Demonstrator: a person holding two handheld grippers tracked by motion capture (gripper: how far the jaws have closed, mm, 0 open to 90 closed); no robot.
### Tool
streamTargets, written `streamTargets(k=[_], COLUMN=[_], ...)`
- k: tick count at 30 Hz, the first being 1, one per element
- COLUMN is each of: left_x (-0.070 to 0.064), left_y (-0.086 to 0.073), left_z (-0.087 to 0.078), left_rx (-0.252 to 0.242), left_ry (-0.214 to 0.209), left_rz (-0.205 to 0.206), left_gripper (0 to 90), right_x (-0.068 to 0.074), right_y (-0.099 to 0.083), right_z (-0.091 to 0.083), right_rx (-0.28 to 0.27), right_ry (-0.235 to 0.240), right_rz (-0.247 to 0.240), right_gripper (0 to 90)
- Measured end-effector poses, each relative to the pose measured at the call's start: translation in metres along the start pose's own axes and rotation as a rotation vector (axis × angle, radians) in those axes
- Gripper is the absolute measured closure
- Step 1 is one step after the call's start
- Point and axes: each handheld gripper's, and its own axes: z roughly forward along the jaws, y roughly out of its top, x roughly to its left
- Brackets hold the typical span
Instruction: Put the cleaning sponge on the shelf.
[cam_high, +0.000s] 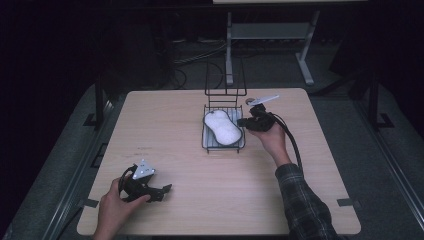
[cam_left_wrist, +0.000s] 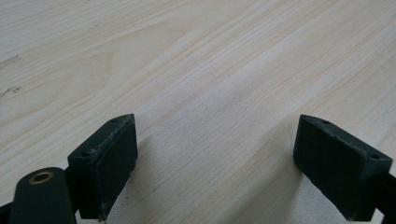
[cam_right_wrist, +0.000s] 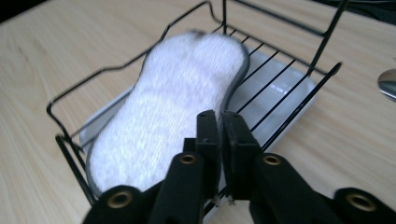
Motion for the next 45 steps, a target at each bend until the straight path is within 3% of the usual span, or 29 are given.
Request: streamTargets(k=[8,17,29,34,45], left_x=[0.000,0.000,0.000,0.000,0.000], left_y=[0.000,0.000,0.000,0.000,0.000], left_z=[0.000,0.000,0.000,0.000,0.000], left_rx=[0.000,0.000,0.000,0.000,0.000], left_ry=[0.000,0.000,0.000,0.000,0.000], left_rz=[0.000,0.000,0.000,0.000,0.000], left_gripper=[13.0,13.0,13.0,12.9,12.9], right_x=[0.008,0.021,0.044,0.038,0.026], right_y=[-0.010,-0.015,-0.016,-0.016,-0.037], right_z=[0.009,0.004,0.009,-0.004,-0.049], right_rx=[0.043,0.048,0.074,0.047,0.011], right_ry=[0.005,0.058,0.128,0.109,0.028], right_rz=[-0.041,-0.082,-0.157,-0.131,-0.060], right_gripper=[89.7,89.7,89.7,89.5,48.7])
